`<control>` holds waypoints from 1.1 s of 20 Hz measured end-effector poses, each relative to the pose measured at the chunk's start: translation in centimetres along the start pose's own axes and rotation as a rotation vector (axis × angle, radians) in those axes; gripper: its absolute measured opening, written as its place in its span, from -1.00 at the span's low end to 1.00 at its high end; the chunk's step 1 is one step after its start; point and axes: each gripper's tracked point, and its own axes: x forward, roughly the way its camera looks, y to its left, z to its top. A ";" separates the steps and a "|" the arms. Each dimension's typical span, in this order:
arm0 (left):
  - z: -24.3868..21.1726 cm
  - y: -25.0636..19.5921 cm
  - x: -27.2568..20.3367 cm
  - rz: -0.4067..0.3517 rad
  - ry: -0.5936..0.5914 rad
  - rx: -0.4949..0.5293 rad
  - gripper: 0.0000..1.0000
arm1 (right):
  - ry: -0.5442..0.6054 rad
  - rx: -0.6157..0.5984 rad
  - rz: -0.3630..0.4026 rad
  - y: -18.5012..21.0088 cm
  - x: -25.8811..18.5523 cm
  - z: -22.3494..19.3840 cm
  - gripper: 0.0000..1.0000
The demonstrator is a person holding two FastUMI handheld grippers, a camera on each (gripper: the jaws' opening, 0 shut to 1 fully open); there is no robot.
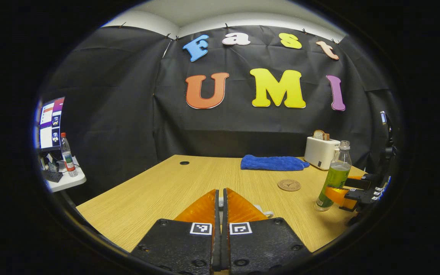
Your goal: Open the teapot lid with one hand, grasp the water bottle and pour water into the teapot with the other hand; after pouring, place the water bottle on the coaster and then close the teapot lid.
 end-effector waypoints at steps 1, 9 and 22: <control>0.0 0.1 0.0 -0.002 -0.002 0.000 -0.94 | -0.007 -0.049 -0.004 0.0 0.0 0.5 0.42; -0.2 0.8 0.0 -0.022 -0.013 -0.005 -0.94 | 0.007 -0.451 0.002 1.6 1.6 2.5 0.43; -0.1 2.3 -0.2 -0.030 -0.020 -0.034 -0.94 | -0.127 -1.050 -0.065 5.9 4.6 5.4 0.43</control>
